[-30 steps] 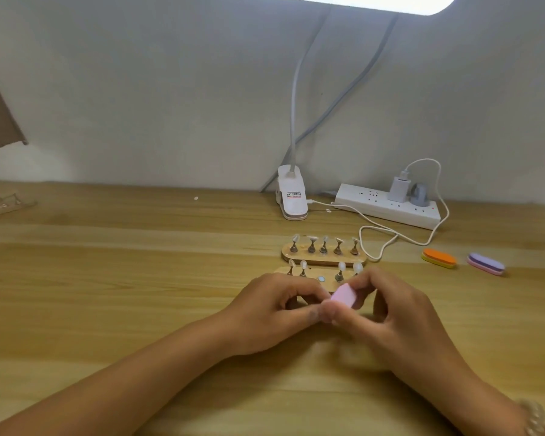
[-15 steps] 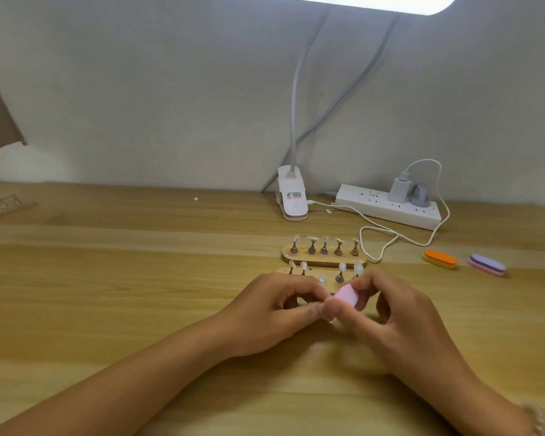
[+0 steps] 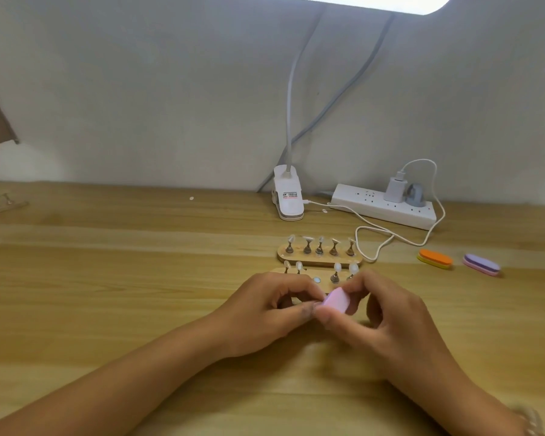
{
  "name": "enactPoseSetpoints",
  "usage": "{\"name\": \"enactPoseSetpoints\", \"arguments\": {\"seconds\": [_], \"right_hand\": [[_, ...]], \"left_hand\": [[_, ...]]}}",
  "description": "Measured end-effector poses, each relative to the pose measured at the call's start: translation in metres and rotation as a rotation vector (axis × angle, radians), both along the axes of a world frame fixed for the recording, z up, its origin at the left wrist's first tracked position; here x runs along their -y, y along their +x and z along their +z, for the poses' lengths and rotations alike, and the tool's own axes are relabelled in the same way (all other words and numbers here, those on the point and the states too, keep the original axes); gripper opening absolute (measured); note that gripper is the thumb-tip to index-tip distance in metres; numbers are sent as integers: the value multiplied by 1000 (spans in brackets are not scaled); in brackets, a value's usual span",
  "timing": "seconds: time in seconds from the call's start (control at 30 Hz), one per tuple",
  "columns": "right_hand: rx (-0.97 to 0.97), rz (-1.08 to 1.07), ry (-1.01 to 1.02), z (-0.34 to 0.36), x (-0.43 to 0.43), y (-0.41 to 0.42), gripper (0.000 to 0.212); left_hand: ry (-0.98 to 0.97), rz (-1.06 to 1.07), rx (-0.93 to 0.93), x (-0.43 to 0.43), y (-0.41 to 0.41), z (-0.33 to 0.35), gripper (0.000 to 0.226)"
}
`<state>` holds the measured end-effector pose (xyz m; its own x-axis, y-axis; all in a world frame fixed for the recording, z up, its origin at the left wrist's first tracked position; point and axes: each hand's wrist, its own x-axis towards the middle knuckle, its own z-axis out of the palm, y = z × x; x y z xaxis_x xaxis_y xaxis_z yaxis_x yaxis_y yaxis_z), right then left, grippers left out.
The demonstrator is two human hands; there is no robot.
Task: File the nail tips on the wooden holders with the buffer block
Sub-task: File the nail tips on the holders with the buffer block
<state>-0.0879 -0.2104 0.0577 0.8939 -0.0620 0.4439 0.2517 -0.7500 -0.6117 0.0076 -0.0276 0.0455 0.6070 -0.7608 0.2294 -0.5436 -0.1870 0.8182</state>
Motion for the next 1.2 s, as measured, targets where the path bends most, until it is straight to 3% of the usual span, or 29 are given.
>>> {"name": "enactPoseSetpoints", "arguments": {"seconds": [0.17,0.3,0.43,0.57,0.7,0.83,0.97,1.1,1.2], "right_hand": [[29,12,-127,-1,-3,-2,44],[-8,-17,48,1,1,2,45],[39,28,-92,-1,-5,-2,43],[13,-12,88,2,0,0,43],[64,13,-90,0,-7,-3,43],[37,-51,56,2,0,1,48],[14,18,-24,0,-6,-1,43],[-13,-38,128,1,2,3,44],[3,-3,29,0,-1,0,44]], "left_hand": [[8,-19,9,-1,-1,-1,11],[-5,-2,30,1,-1,-1,10],[-12,-13,13,1,-3,0,12],[-53,21,-38,2,-2,2,10],[-66,35,-83,1,-4,2,11],[-89,29,-86,3,-5,6,9],[-64,43,-37,3,-5,6,13],[-66,41,-40,2,-4,6,12],[-53,38,-12,2,-5,6,12]]}}
